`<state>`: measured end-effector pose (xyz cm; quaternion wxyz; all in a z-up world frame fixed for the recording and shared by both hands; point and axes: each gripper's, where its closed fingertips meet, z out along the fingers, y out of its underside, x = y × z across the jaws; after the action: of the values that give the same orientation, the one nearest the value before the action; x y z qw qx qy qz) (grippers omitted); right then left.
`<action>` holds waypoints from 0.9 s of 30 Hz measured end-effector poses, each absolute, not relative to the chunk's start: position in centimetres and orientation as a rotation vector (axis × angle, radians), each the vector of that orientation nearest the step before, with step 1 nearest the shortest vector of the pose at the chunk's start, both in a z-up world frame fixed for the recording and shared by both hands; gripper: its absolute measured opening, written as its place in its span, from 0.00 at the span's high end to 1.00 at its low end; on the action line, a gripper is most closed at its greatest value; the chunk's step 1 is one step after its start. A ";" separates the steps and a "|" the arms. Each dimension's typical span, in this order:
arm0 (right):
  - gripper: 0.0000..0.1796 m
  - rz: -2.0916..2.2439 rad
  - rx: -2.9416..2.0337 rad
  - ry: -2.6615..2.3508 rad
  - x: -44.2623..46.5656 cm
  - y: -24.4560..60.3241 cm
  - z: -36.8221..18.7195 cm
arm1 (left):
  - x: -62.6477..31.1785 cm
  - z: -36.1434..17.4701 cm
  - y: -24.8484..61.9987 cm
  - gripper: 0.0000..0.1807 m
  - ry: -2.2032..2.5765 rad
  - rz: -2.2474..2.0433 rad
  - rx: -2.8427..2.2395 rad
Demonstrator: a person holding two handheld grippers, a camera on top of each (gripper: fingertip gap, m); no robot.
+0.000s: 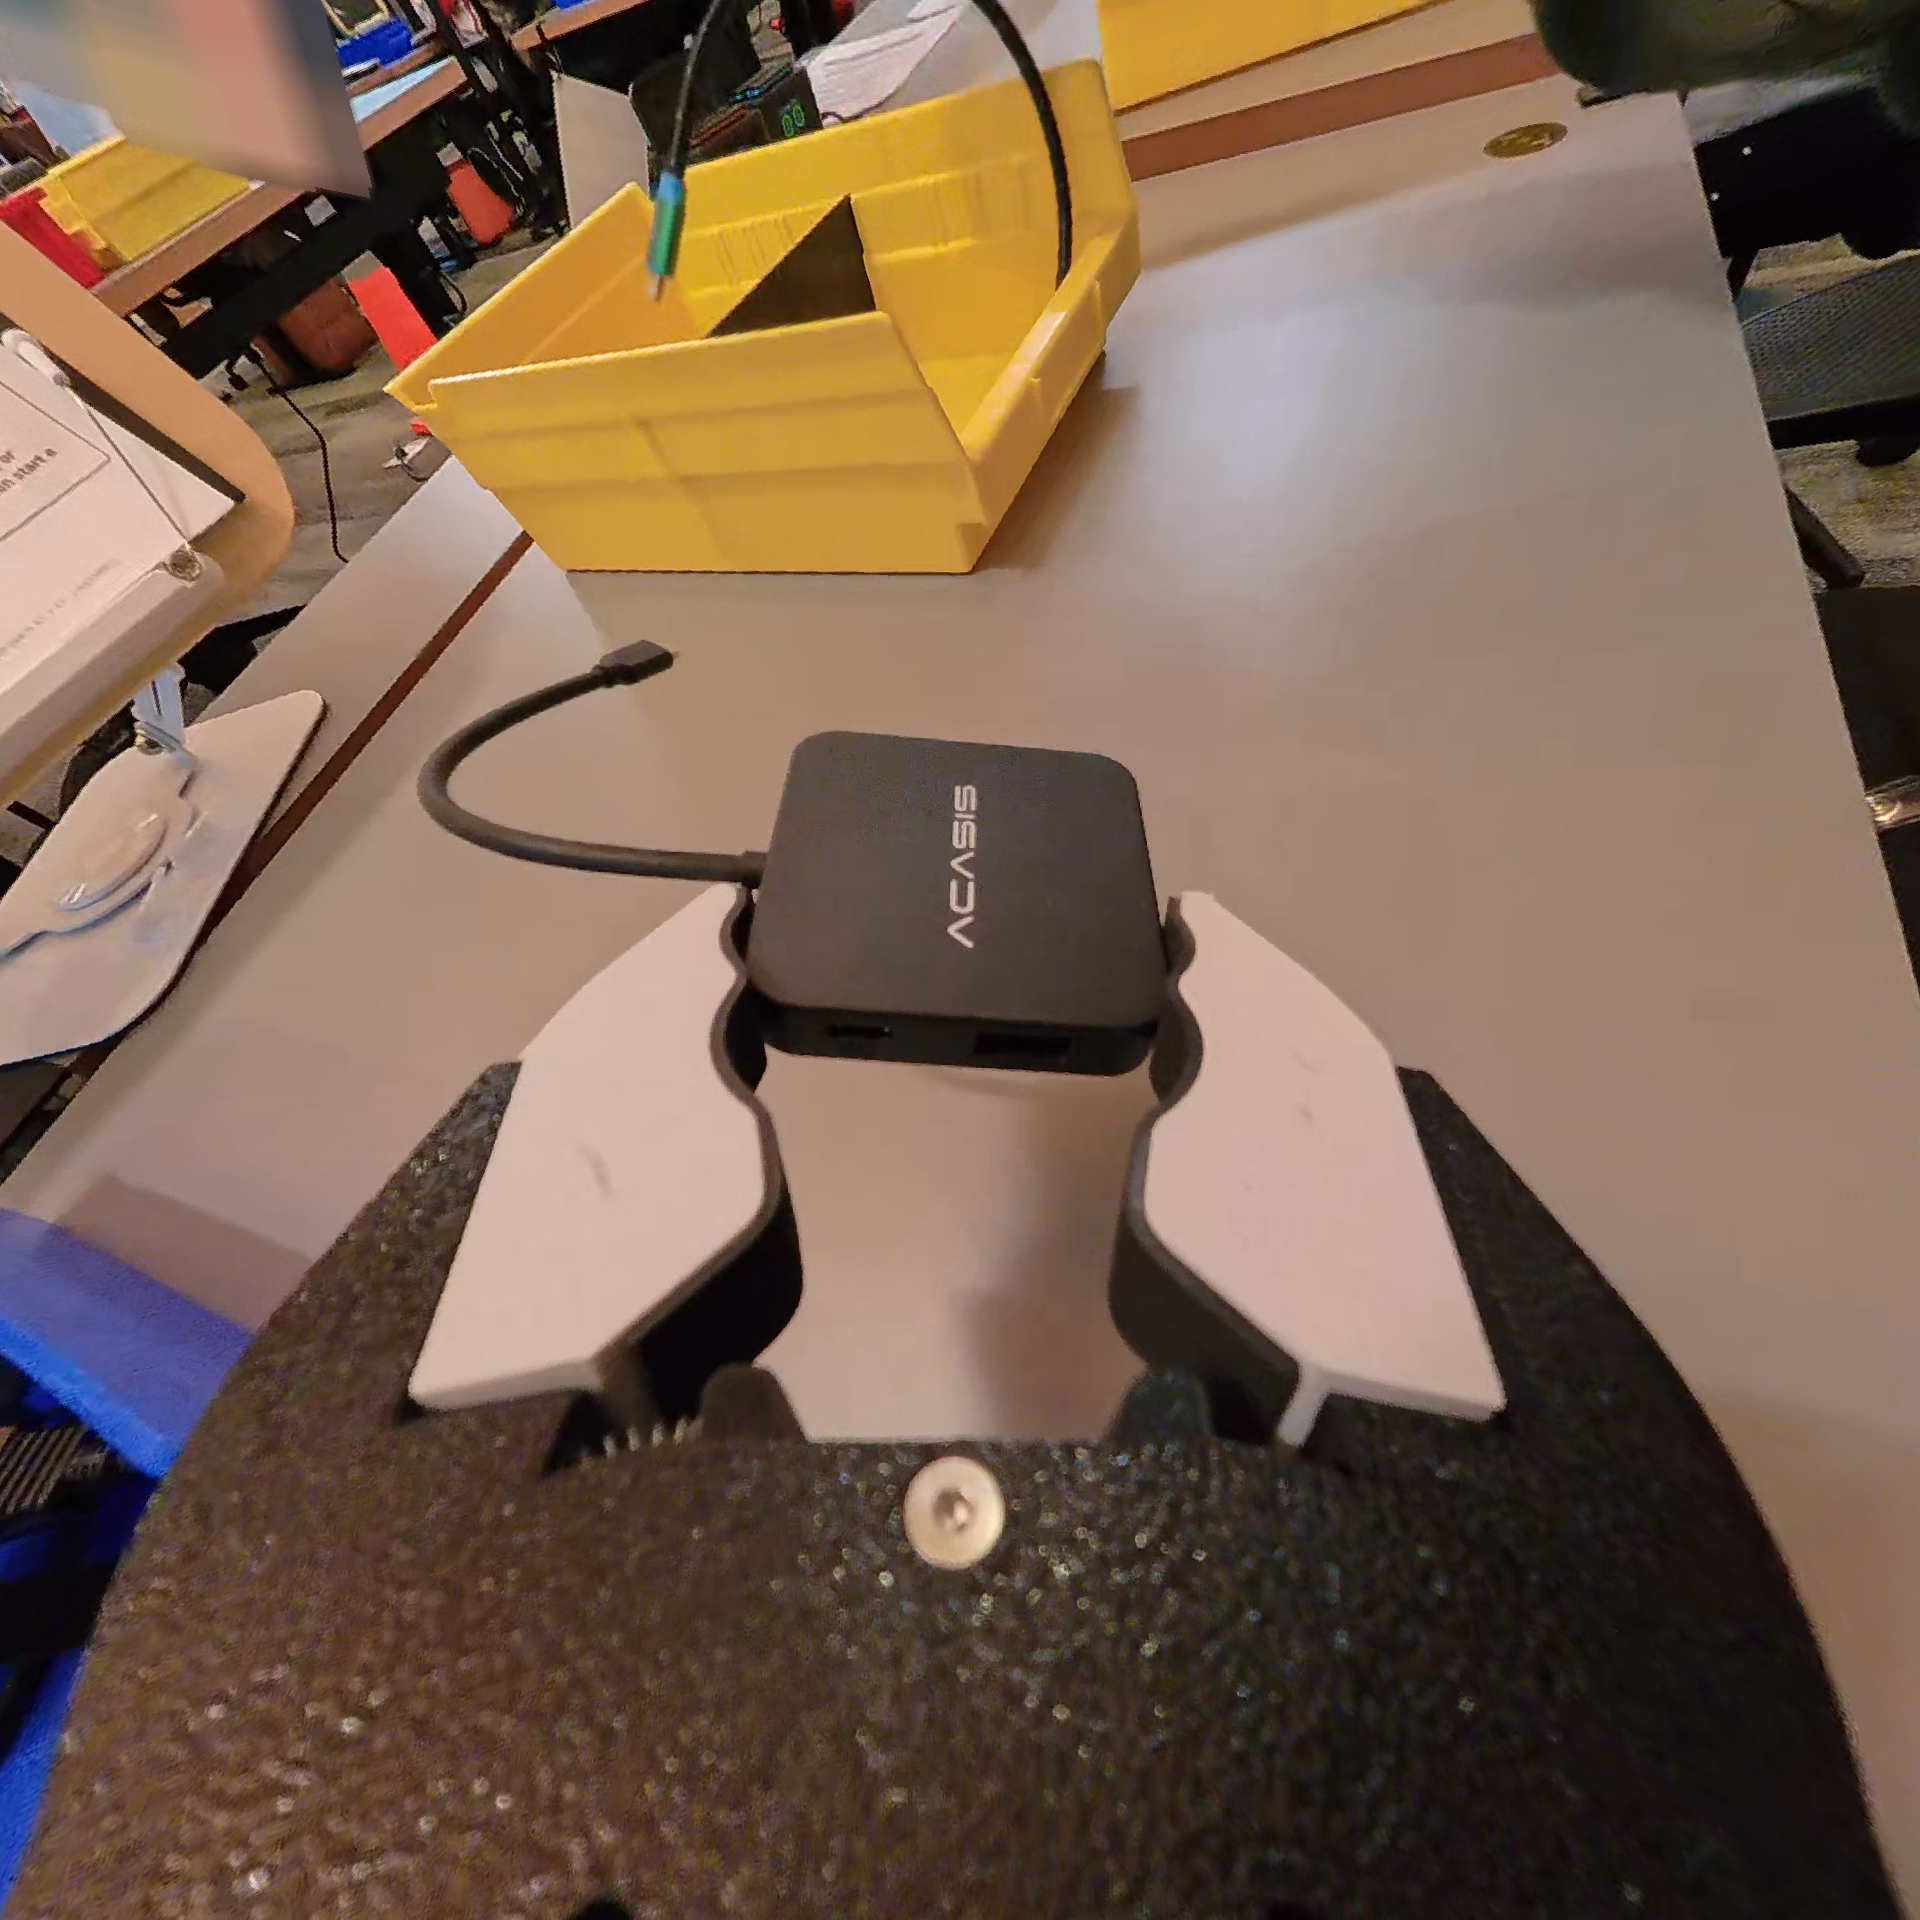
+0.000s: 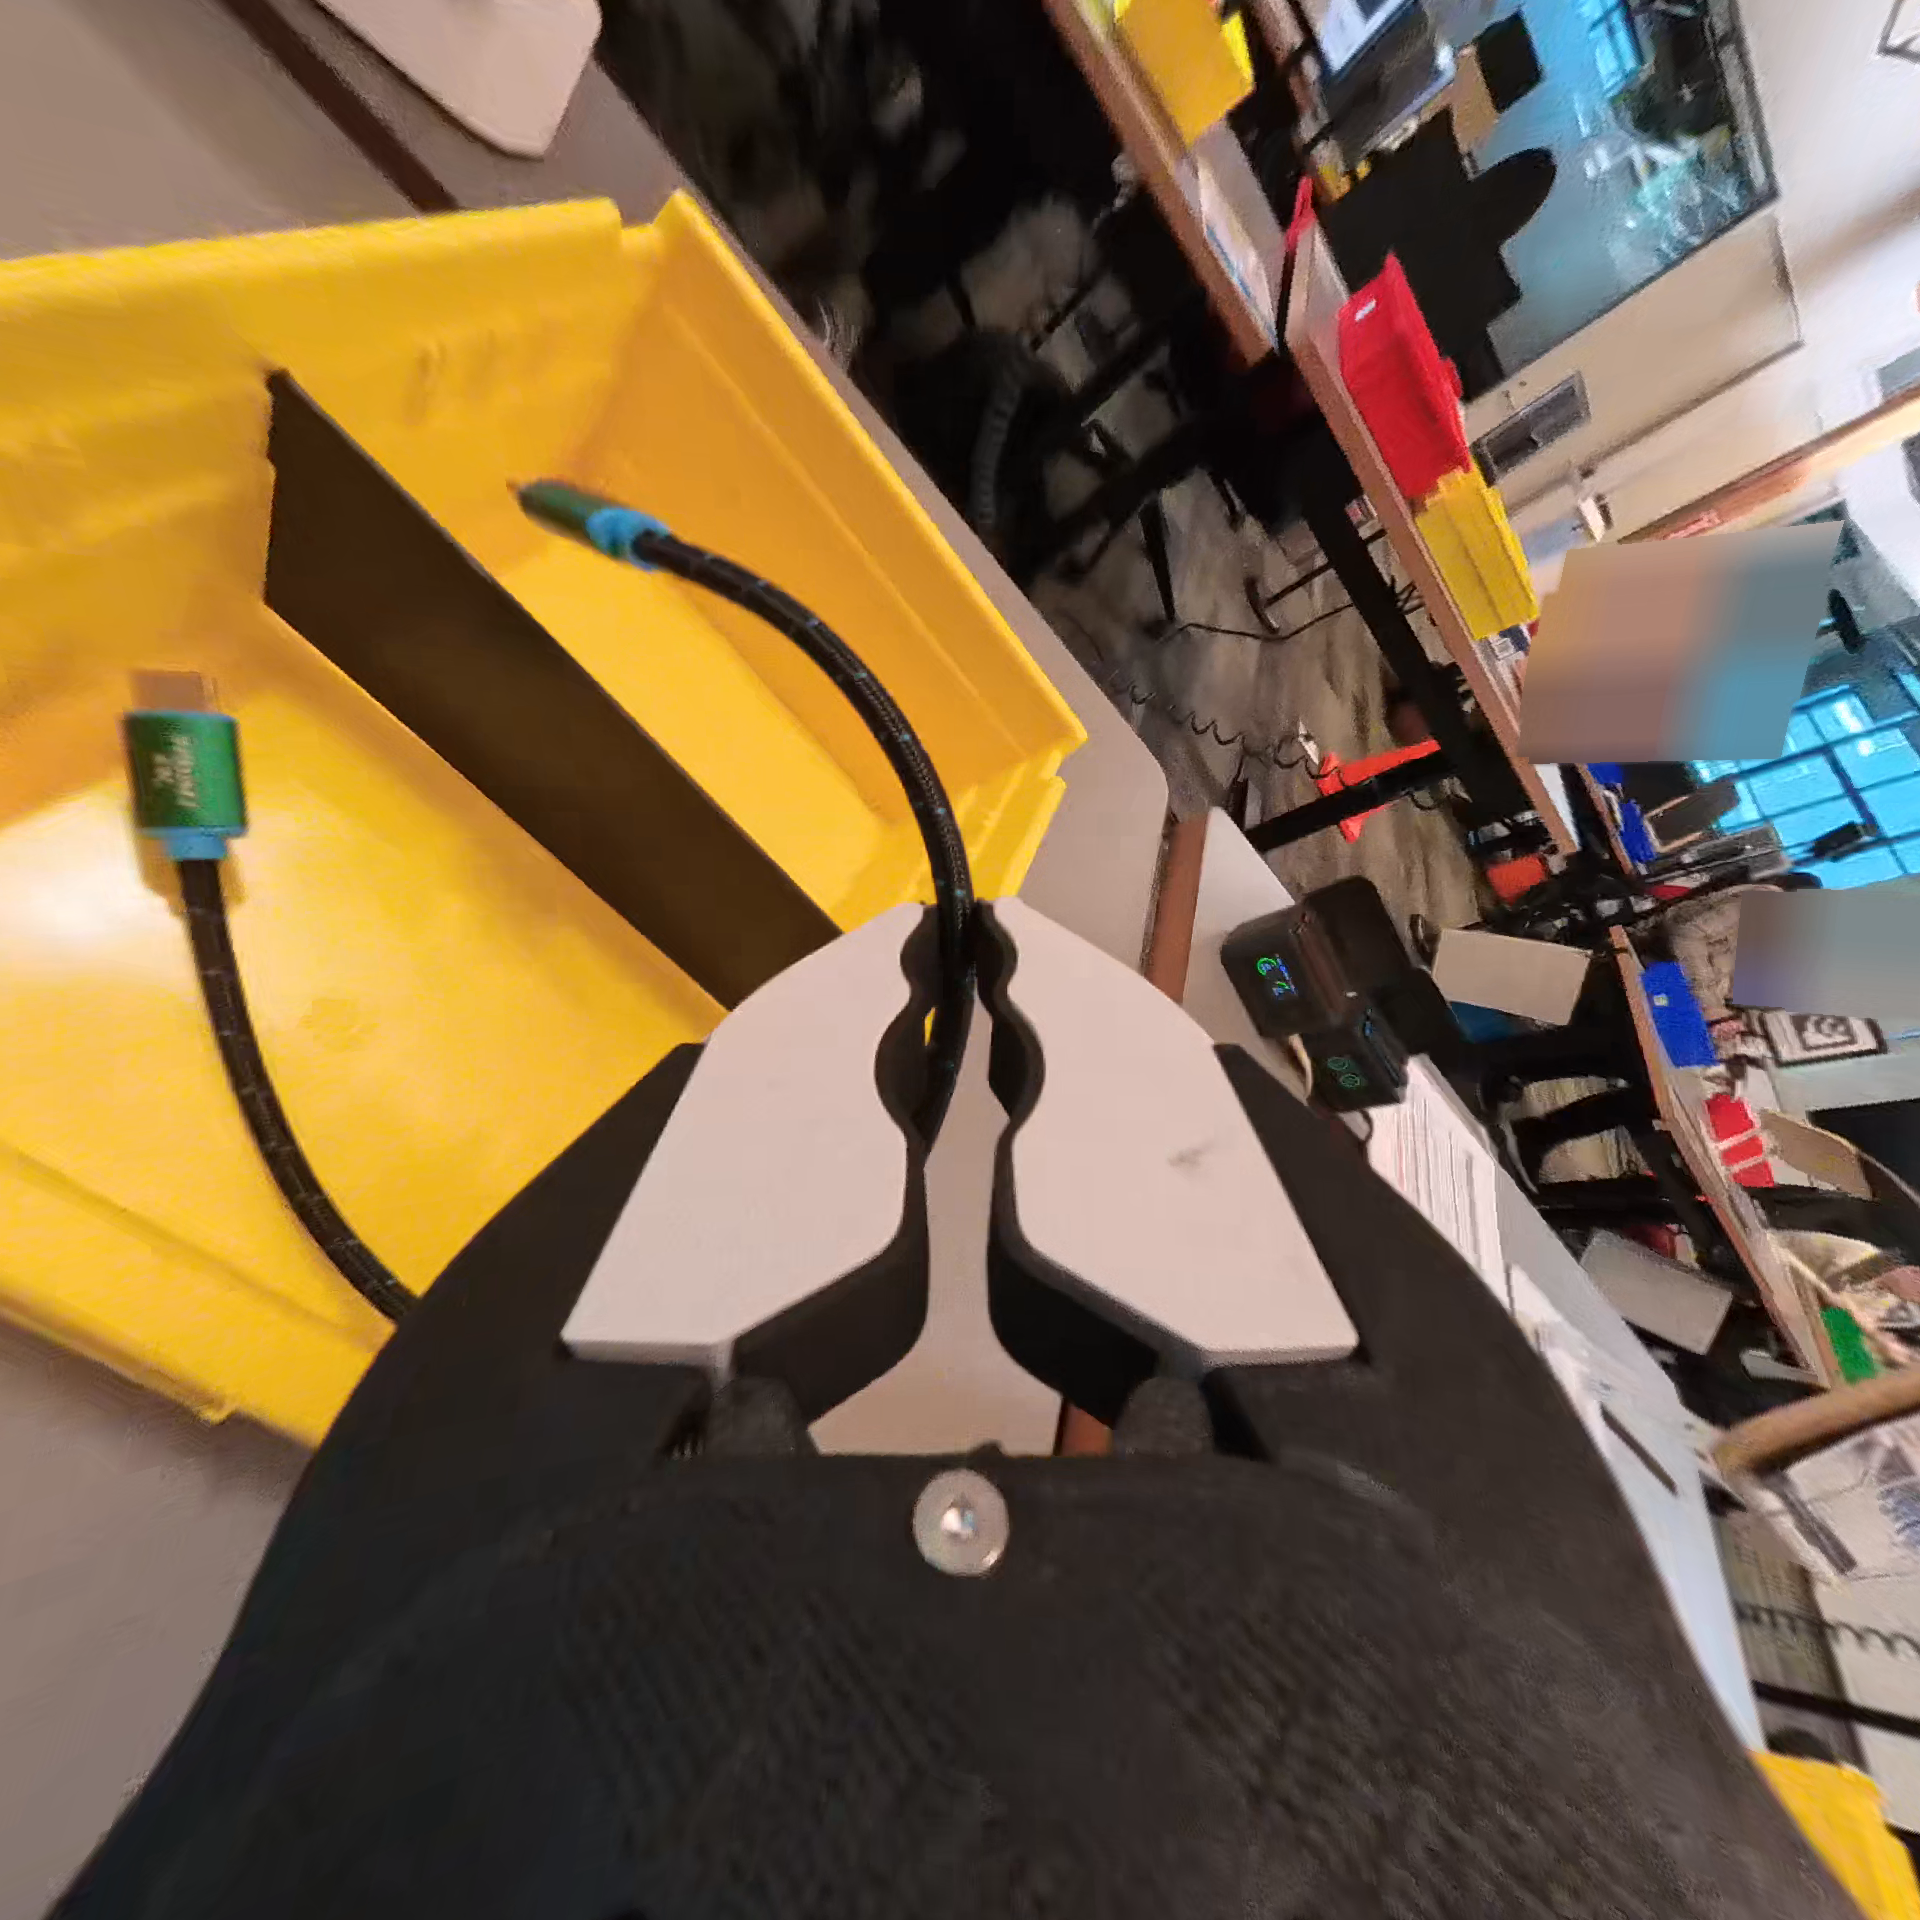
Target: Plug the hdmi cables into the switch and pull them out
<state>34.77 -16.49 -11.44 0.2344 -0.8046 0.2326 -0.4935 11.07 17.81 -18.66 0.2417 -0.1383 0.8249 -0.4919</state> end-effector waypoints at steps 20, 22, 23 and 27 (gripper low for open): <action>0.65 -0.585 -1.876 0.212 20.1 2.2 -9.5 | 10.1 -17.1 16.2 0.60 2.226 -1.469 -0.338; 0.65 -0.461 -1.845 0.002 14.5 6.5 -10.8 | 9.5 -16.4 15.8 0.60 2.217 -1.576 -0.337; 0.65 -0.398 -1.843 -0.067 12.3 8.2 -11.7 | 9.2 -16.0 15.7 0.60 2.218 -1.629 -0.335; 0.61 -0.296 -1.799 -0.190 8.1 12.5 -13.7 | 7.8 -15.0 15.3 0.60 2.221 -1.730 -0.273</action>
<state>8.14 12.55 -13.73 0.6086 -0.7787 -0.0824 -0.1281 7.80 15.31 -15.04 0.1560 -0.0953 0.7757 -0.6040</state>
